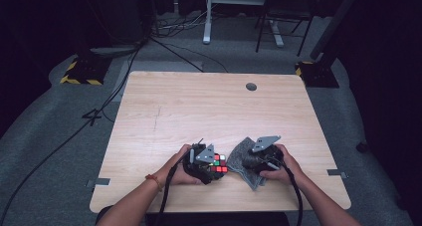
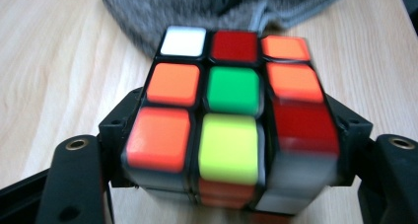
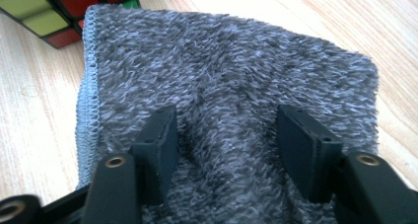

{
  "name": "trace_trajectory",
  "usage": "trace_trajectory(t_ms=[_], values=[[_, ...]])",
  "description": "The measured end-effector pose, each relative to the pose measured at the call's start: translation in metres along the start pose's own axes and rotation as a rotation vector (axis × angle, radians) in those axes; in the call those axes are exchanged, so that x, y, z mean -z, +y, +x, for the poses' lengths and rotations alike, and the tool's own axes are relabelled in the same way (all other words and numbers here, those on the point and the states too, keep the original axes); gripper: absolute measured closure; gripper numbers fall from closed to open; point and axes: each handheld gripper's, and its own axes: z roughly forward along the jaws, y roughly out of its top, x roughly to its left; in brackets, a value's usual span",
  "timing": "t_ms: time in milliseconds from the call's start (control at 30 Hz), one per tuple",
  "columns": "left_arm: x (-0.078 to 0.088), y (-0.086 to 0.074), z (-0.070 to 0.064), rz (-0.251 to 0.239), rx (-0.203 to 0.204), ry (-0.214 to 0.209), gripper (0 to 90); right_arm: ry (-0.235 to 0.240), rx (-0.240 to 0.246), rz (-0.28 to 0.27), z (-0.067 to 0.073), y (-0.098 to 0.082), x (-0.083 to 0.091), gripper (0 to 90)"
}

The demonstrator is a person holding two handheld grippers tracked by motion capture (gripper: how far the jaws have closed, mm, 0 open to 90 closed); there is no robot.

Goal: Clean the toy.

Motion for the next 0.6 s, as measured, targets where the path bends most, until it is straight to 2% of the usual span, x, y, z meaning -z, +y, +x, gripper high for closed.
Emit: trace_trajectory(t_ms=[67,300,433,500,600], values=[[0.003,-0.003,0.001,0.003,0.015,0.011,28.9,-0.002,0.007,0.000,0.000,0.000,0.001,49.9],[0.003,-0.006,0.002,0.002,0.019,0.002,31.3,0.008,0.007,-0.016,-0.001,-0.002,0.002,72.0],[0.001,-0.007,0.003,-0.005,0.027,-0.011,32.4,0.002,0.024,-0.034,-0.001,-0.002,0.004,78.5],[0.000,-0.008,0.004,-0.002,0.025,-0.016,32.8,0.014,0.012,-0.077,-0.003,-0.003,0.009,79.4],[-0.002,-0.006,0.003,0.017,0.016,-0.009,32.8,0.070,-0.015,-0.183,-0.005,-0.001,0.023,79.9]])
